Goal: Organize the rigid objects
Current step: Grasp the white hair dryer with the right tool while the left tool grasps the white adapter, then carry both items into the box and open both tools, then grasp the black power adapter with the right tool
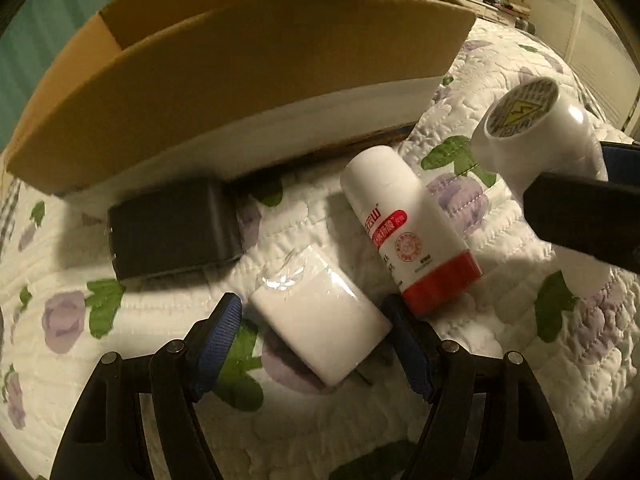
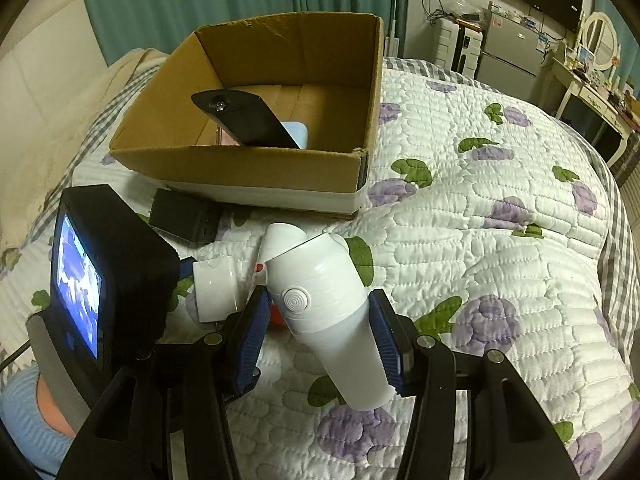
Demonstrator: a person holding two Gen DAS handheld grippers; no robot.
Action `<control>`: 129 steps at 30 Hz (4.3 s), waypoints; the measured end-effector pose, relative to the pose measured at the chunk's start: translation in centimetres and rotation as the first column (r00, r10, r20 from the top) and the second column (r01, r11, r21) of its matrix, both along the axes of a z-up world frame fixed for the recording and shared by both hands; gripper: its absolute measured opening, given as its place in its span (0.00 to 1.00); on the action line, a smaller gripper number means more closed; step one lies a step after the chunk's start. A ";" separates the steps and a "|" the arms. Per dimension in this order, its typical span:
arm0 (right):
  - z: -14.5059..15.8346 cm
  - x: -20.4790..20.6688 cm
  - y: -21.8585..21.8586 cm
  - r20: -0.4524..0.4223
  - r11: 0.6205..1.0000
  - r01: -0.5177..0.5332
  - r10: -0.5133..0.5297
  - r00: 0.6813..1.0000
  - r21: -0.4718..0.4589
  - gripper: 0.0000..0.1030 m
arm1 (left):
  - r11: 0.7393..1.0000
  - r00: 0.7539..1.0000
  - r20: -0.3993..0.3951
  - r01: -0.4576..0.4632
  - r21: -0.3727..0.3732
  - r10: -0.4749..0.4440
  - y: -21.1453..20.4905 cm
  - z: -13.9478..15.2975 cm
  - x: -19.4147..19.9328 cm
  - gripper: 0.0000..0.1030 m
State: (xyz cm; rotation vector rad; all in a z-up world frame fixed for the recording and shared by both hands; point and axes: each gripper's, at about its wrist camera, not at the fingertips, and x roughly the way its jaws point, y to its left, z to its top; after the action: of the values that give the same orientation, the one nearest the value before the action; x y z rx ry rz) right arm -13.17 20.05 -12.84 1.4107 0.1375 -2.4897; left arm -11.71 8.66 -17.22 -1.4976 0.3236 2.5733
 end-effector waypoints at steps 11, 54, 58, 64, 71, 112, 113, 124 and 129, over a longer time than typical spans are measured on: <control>2.2 1.4 0.3 -0.052 0.999 0.013 -0.015 0.999 -0.037 0.48 | 0.996 0.993 -0.104 -0.042 0.078 0.050 -2.1 3.8 3.7 0.63; 11.8 -14.7 -4.4 -0.267 0.979 -0.203 0.191 0.945 -0.015 0.48 | 0.993 0.950 -0.290 -0.110 0.034 0.115 -5.3 13.2 -12.4 0.63; 11.0 -15.3 -4.0 -0.247 0.980 -0.200 0.192 0.950 -0.009 0.48 | 0.992 0.949 -0.289 -0.115 0.048 0.124 -5.2 12.1 -12.9 0.65; 11.5 -15.3 -3.7 -0.251 0.984 -0.178 0.165 0.954 -0.029 0.49 | 0.990 0.950 -0.280 -0.132 0.046 0.140 -5.2 12.2 -12.5 0.66; 11.9 -15.2 -5.7 -0.283 0.979 -0.204 0.189 0.940 -0.023 0.49 | 0.985 0.929 -0.328 -0.153 0.075 0.169 -6.7 14.4 -11.0 0.66; 9.7 3.7 -6.3 -0.291 0.982 -0.182 0.162 0.943 -0.043 0.86 | 0.965 0.871 -0.415 -0.223 0.141 0.262 -12.1 17.5 5.7 0.74; 8.8 3.8 -6.4 -0.274 0.982 -0.184 0.165 0.947 -0.045 0.86 | 0.963 0.879 -0.395 -0.228 0.146 0.268 -12.3 16.5 5.5 0.74; -0.1 -0.8 -11.7 -0.070 0.990 -0.117 0.112 0.991 -0.079 0.86 | 0.923 0.888 -0.254 -0.358 0.140 0.383 -16.7 9.6 2.6 0.74; -2.9 -2.6 -13.9 -0.043 0.997 -0.073 0.071 0.997 -0.038 0.86 | 0.904 0.878 -0.218 -0.405 0.138 0.427 -18.4 8.2 2.0 0.74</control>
State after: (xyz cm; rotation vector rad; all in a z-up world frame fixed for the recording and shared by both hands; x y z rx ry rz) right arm -15.77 6.17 -15.71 1.3147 0.1440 -2.4504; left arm -9.74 -9.71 -9.00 -1.3401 -0.1075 3.0691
